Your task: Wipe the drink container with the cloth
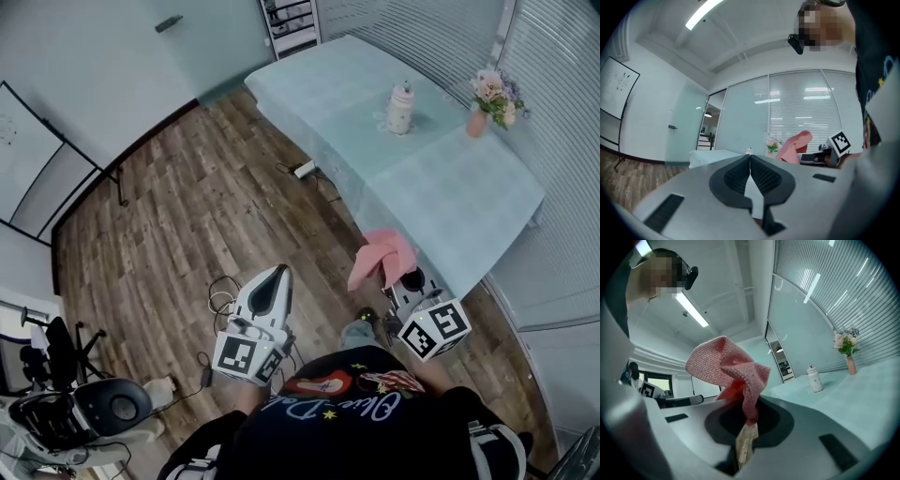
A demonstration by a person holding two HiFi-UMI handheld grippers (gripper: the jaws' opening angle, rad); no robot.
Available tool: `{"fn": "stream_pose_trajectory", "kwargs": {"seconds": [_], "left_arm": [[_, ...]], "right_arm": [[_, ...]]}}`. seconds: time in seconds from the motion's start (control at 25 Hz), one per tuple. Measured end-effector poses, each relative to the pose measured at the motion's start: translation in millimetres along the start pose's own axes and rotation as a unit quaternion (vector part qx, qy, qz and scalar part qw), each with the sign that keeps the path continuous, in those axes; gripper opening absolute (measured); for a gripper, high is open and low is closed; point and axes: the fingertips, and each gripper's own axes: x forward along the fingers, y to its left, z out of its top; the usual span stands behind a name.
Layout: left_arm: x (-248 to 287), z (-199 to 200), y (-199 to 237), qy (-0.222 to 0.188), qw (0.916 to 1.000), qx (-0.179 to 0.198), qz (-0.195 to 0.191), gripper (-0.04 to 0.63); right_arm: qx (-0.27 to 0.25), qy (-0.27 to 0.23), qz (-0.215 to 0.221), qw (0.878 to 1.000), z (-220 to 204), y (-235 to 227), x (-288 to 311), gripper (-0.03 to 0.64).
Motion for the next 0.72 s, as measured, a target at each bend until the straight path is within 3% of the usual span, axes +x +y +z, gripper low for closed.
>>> {"fn": "stream_pose_trajectory", "kwargs": {"seconds": [0.28, 0.72], "left_arm": [[57.9, 2.4, 24.8, -0.001, 0.9998, -0.009, 0.018, 0.005], [139.5, -5.1, 31.3, 0.015, 0.9998, -0.008, 0.009, 0.005]], "right_arm": [[-0.003, 0.007, 0.013, 1.0, 15.0, -45.3, 45.8, 0.012], [0.016, 0.002, 0.006, 1.0, 24.8, -118.5, 81.8, 0.012]]}}
